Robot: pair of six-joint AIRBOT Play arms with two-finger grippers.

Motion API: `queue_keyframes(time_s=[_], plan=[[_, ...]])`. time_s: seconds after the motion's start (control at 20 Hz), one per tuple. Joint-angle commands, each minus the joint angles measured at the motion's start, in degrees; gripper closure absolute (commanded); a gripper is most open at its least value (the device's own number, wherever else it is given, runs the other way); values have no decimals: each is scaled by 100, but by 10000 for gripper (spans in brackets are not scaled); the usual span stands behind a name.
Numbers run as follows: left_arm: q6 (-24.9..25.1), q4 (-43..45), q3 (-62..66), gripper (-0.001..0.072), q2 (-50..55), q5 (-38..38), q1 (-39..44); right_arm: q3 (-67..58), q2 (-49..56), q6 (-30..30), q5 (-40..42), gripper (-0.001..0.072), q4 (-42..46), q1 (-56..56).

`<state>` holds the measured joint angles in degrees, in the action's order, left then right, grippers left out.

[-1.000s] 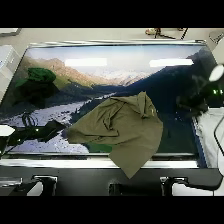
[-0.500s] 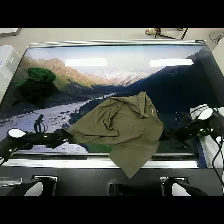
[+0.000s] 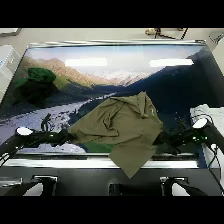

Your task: Fold the clothes and pants, and hang the long-sleeved shirts on hangers.

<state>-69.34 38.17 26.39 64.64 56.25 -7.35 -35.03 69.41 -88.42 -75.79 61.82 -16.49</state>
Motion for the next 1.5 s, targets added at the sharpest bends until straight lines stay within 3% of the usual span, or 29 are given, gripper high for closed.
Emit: queue_keyframes(time_s=[0.0,0.05,0.2,0.25,0.3,0.35,0.5,0.65,0.85,1.0,1.1,1.45], plan=[[59,-28,238,678,-225,118,17,393,-4,199,490,52,-638,4],[57,-28,319,678,-337,133,17,470,-4,234,608,101,-839,4],[35,-28,564,678,-673,133,17,627,-4,232,857,148,-1119,4],[33,-31,649,678,-776,133,17,636,-4,234,879,238,-1123,4],[33,-31,728,678,-859,136,17,636,-4,229,883,477,-1137,2],[33,-33,811,678,-942,136,17,634,-7,236,868,663,-1193,2],[37,-90,1233,679,-1268,111,17,291,-116,699,544,680,-1204,0],[28,-94,2459,679,-1709,-173,-186,-1274,-697,831,398,680,-885,-15],[-787,-85,4933,679,-2116,-1104,-874,-4656,-1631,828,1401,679,-476,-15],[-1333,243,6435,680,-2315,-1152,-1519,-6605,-2234,544,2124,679,131,-15],[-1692,367,6732,680,-2500,-763,-1729,-6994,-2623,201,2061,679,181,-15],[-1598,695,6728,680,-2855,85,-1727,-6994,-2909,186,1792,678,236,-15]])
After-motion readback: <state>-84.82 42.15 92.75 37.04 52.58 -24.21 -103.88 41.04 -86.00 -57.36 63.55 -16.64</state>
